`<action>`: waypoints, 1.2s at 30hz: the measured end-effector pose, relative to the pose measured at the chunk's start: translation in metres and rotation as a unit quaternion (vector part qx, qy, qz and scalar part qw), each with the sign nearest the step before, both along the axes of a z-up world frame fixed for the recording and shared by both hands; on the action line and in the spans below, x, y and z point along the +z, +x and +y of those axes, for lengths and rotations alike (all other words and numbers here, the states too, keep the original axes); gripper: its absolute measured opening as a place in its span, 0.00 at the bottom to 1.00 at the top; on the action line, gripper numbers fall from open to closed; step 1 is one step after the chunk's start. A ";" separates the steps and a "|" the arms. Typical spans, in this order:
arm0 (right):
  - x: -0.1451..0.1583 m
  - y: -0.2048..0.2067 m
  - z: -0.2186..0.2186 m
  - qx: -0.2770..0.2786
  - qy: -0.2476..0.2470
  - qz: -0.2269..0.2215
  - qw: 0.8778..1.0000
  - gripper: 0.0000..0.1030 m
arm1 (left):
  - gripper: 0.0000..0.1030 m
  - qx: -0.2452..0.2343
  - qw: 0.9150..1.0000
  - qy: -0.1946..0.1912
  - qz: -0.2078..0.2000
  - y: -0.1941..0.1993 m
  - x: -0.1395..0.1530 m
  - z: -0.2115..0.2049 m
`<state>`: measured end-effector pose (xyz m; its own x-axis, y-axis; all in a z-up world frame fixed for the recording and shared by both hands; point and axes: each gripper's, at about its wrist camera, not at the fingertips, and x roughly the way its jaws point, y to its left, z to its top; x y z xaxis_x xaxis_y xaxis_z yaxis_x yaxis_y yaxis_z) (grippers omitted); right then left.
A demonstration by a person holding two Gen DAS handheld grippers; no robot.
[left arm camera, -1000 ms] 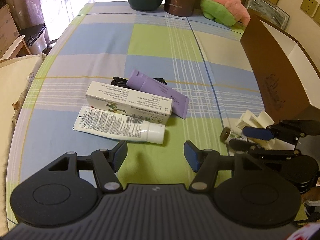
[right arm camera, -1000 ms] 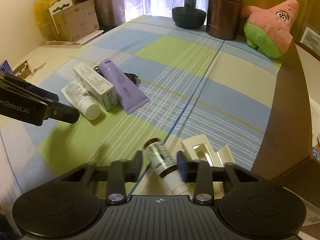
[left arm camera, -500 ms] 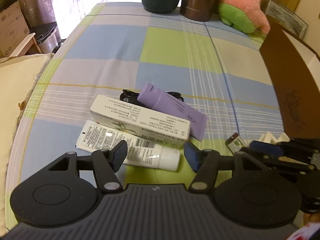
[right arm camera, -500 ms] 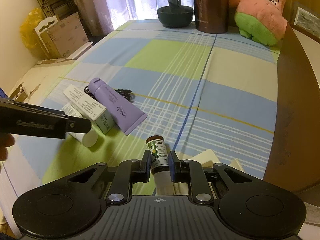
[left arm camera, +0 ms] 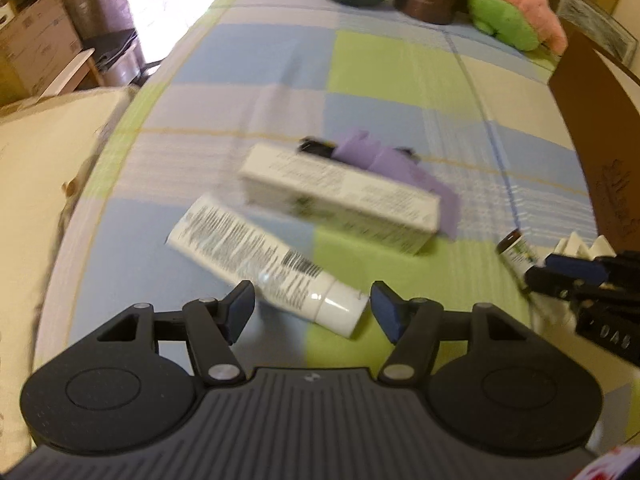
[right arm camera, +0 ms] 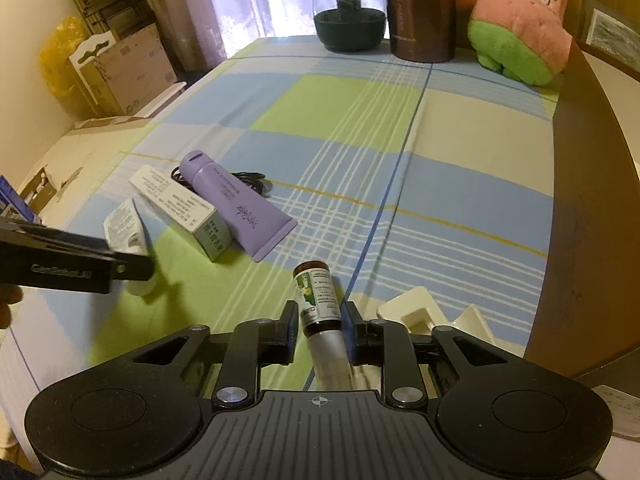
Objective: Organize rigid objects
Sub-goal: 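Grasp the white tube with the left tool while the right tool holds the bottle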
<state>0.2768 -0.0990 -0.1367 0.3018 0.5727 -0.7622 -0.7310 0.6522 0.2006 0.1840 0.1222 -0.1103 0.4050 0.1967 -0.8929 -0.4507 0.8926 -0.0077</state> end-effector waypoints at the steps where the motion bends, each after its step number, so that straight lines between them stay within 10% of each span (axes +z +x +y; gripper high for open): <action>1: -0.001 -0.001 0.000 0.002 -0.001 -0.001 1.000 0.27 | 0.60 0.005 1.000 0.000 0.002 -0.005 0.000 0.003; 17: -0.012 -0.003 0.010 0.015 -0.019 -0.020 0.999 0.37 | 0.53 0.064 0.998 -0.012 -0.010 -0.012 -0.009 0.048; 25: -0.013 -0.006 0.008 0.010 -0.018 -0.025 0.999 0.37 | 0.30 0.030 0.999 0.005 -0.012 -0.024 -0.009 0.040; 36: -0.014 -0.007 0.012 0.011 -0.017 -0.029 0.999 0.37 | 0.30 0.005 1.000 0.010 0.007 -0.050 -0.008 0.022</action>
<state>0.2694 -0.0865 -0.1509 0.3338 0.5535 -0.7630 -0.7553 0.6413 0.1348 0.1341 0.1444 -0.1180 0.3913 0.2183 -0.8940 -0.4589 0.8883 0.0161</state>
